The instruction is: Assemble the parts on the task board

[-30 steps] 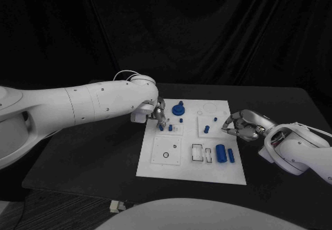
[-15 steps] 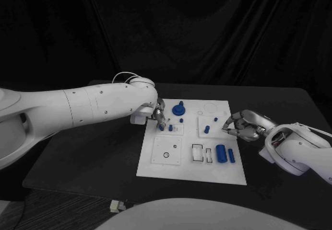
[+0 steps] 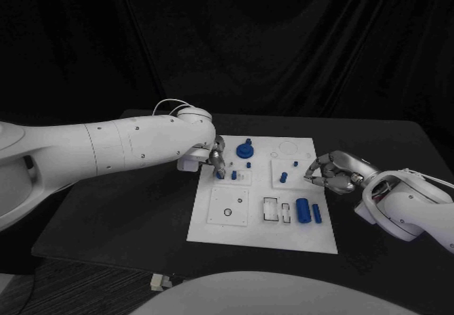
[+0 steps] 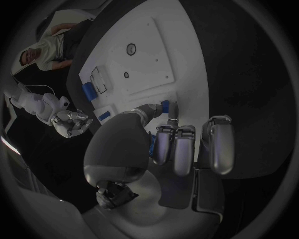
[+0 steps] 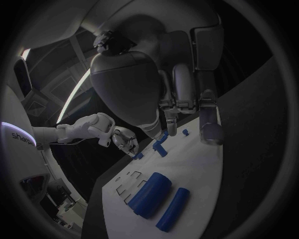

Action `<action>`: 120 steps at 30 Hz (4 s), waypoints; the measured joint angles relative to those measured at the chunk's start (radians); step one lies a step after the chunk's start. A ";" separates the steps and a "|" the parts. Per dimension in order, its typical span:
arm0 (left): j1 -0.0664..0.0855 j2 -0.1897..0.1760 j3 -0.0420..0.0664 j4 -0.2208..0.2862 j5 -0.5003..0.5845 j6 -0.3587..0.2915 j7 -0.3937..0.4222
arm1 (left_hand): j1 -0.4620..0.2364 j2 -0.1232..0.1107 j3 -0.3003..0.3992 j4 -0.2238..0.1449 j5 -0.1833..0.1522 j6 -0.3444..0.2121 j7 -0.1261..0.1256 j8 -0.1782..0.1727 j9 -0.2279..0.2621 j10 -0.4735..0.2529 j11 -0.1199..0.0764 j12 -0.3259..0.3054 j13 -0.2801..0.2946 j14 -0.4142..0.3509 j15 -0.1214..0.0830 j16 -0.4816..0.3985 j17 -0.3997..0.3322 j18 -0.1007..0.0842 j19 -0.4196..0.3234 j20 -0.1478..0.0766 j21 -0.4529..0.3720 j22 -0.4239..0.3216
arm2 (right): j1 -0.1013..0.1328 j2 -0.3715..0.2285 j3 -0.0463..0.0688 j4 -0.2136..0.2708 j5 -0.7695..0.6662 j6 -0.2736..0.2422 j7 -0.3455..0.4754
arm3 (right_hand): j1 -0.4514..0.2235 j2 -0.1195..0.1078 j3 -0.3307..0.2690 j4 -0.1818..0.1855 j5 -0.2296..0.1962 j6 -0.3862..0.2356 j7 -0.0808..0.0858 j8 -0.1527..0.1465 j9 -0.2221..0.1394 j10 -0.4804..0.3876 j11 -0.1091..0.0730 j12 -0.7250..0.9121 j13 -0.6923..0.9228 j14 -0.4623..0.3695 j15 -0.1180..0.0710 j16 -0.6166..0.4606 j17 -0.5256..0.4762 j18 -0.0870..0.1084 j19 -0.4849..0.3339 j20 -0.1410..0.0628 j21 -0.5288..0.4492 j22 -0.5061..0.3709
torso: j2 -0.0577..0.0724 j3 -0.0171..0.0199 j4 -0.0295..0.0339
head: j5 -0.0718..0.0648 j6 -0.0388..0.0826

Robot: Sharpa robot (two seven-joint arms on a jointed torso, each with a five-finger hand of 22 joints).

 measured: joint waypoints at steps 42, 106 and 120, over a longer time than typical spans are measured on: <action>-0.007 0.007 0.001 -0.011 -0.006 -0.045 0.000 | -0.003 -0.003 -0.003 -0.003 -0.001 0.000 0.000 0.000 -0.001 0.000 0.000 0.000 0.000 0.000 0.000 0.000 0.000 0.000 0.004 0.004 0.000 0.000 | -0.001 -0.001 0.000 0.001 0.000 0.000 -0.001 | 0.000 0.000 0.003 -0.003 0.000 0.000 0.000 0.000 0.000 0.000 0.000 0.000 0.000 0.000 0.000 0.000 0.000 0.000 0.000 0.000 -0.004 0.001 | 0.000 -0.0001 -0.0001 | -0.002 0.000; -0.020 0.023 0.006 -0.032 -0.010 -0.042 0.006 | 0.002 0.002 -0.013 -0.021 -0.121 0.005 0.001 -0.045 -0.038 -0.002 -0.002 -0.008 0.000 0.000 0.000 0.000 0.001 0.000 0.004 0.004 -0.008 0.000 | -0.003 0.000 0.000 0.001 0.000 0.000 -0.003 | 0.000 0.000 0.006 -0.006 0.004 0.000 0.000 0.000 -0.001 0.000 0.000 0.000 0.000 0.000 0.000 -0.004 0.000 0.000 0.000 0.000 -0.010 0.000 | 0.000 0.0000 -0.0001 | -0.001 0.000; -0.029 0.024 0.003 -0.038 -0.017 -0.035 0.006 | -0.082 0.005 -0.077 0.044 -0.247 0.088 -0.057 -0.081 -0.078 0.000 -0.014 -0.012 0.000 0.000 -0.007 0.000 0.001 0.000 0.004 0.004 -0.019 0.000 | -0.003 0.000 0.000 0.001 0.000 0.000 -0.003 | 0.000 0.000 0.006 -0.006 0.004 0.000 0.000 0.000 -0.001 0.000 0.000 0.000 0.000 0.000 0.000 -0.003 0.000 0.000 0.000 0.000 -0.010 0.001 | 0.000 0.0000 -0.0001 | -0.001 0.000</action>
